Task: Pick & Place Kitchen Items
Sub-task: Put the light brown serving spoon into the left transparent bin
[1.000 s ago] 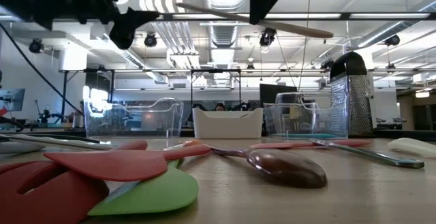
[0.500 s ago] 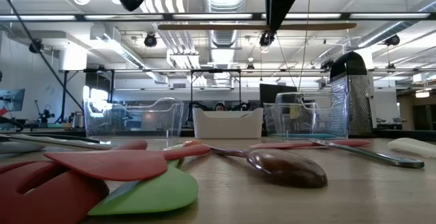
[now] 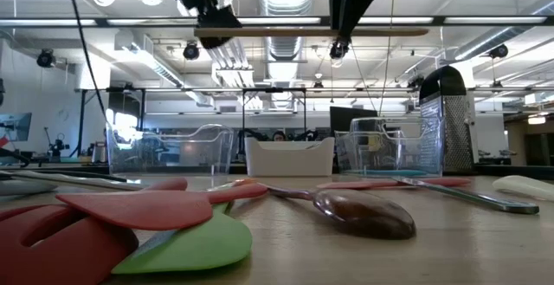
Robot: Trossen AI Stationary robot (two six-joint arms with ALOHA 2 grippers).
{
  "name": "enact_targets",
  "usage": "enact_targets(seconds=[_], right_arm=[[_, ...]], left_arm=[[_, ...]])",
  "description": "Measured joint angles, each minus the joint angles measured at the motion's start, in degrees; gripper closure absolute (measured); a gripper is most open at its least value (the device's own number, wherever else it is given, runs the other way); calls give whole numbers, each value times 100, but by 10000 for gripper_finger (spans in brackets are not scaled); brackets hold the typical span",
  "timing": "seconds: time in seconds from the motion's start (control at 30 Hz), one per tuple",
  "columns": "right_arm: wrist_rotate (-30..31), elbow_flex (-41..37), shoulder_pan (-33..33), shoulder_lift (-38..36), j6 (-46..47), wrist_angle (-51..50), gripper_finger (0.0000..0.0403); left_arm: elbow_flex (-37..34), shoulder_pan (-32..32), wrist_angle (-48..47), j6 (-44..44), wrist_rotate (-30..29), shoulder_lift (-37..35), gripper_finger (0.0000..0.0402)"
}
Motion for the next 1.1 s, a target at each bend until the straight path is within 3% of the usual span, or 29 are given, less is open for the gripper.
enact_targets(seconds=[0.1,0.4,0.97,1.1], right_arm=[[162,0,-2,0,-90,0,342],[685,0,-2,4,-312,2,342],[841,0,-4,4,-368,4,342],[837,0,-4,9,-367,-2,342]], left_arm=[[76,0,17,-71,431,314,172],[457,14,36,-209,930,901,172],[1492,31,-361,-115,1079,2277,173],[1621,31,-386,-132,1146,2487,196]])
